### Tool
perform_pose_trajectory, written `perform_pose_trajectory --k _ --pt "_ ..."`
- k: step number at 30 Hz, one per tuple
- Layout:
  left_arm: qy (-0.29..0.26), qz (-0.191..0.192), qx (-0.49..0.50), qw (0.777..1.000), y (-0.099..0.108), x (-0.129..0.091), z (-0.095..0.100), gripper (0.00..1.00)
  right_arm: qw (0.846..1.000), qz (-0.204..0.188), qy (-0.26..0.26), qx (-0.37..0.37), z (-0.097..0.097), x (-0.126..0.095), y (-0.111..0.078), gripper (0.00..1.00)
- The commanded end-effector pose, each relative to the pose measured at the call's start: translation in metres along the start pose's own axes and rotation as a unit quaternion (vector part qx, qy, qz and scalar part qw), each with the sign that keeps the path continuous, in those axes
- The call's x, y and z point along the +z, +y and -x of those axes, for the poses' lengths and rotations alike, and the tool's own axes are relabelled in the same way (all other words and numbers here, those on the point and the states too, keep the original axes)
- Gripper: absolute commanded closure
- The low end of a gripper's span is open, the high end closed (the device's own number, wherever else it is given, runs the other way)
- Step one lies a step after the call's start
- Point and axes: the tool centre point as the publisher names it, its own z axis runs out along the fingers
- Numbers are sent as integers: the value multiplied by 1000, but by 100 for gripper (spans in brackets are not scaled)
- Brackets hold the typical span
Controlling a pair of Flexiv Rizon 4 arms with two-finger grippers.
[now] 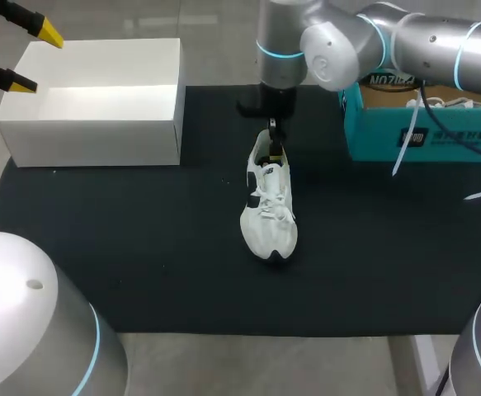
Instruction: Take the shoe out of the shoebox, open the shoe tongue, remove and reinsert the insole, then place the shoe into the shoebox
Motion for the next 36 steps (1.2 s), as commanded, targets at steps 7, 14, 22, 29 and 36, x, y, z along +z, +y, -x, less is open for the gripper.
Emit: perform_pose_trajectory --k 7,14,22,29,36 --pt "2 -2 0 1000 2 0 1 0 1000 -15 24 13 6 11 6 18" --pt "2 -2 0 1000 2 0 1 0 999 -14 30 41 4 17 4 100" --pt "2 -2 0 1000 2 0 1 0 996 -27 32 82 -8 -4 8 100" --pt "2 -2 0 1000 2 0 1 0 993 -52 8 102 -14 -55 11 100" --pt "2 -2 0 1000 2 0 1 0 995 -46 -13 89 -11 -124 11 100"
